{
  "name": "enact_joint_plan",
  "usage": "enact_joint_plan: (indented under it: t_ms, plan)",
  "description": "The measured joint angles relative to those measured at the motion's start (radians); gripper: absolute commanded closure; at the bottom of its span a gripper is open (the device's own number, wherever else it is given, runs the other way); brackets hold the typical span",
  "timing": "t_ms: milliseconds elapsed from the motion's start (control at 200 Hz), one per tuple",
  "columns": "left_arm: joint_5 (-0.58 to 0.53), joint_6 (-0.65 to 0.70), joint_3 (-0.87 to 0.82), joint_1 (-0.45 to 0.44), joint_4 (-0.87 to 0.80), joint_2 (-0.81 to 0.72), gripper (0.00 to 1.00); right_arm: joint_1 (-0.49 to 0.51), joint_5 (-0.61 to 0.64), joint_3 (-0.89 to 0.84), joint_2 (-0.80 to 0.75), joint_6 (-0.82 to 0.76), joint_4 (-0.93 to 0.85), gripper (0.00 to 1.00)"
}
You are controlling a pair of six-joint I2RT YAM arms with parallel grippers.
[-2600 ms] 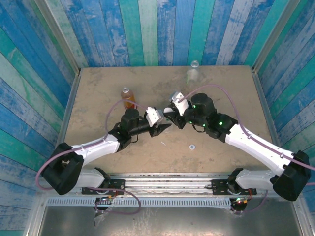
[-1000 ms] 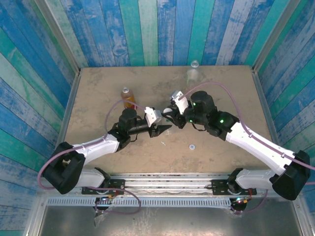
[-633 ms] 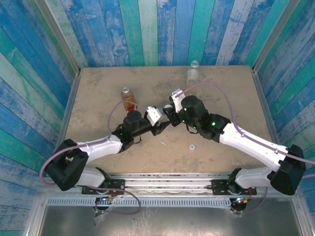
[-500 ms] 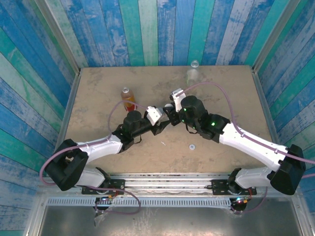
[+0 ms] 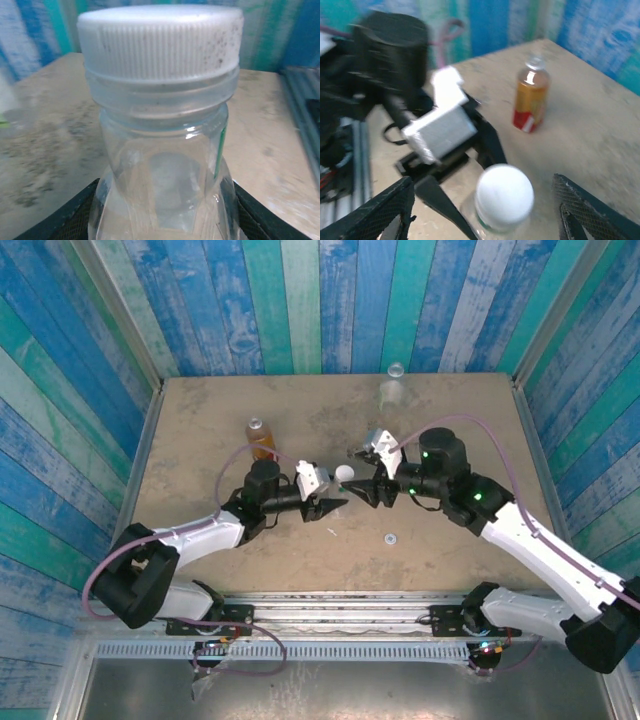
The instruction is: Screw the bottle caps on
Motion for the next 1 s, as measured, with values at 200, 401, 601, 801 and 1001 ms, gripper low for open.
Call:
enact_joint_plan:
  t_ms: [200,401,601,801,1001]
  plan:
    - [0.141,0.026,0.018,-0.001,-0.032,0.000,0.57,-0.005,-0.131,0.028,0.038,-0.102,-0.062,0.26]
    - [0.206,0.053,0.028,-0.001,-0.057,-0.001,0.56,-0.012,-0.149,0.033,0.091,-0.115,-0.090,0.33]
    - [0.228,0.064,0.028,-0.001,-0.060,-0.004,0.56,-0.019,-0.162,0.037,0.115,-0.113,-0.092,0.44]
    - [0.228,0.068,0.028,0.001,-0.060,-0.016,0.56,-0.023,-0.187,0.047,0.126,-0.106,-0.097,0.60]
    - [0.219,0.063,0.028,0.001,-0.058,-0.016,0.56,-0.024,-0.191,0.059,0.135,-0.100,-0.109,0.71]
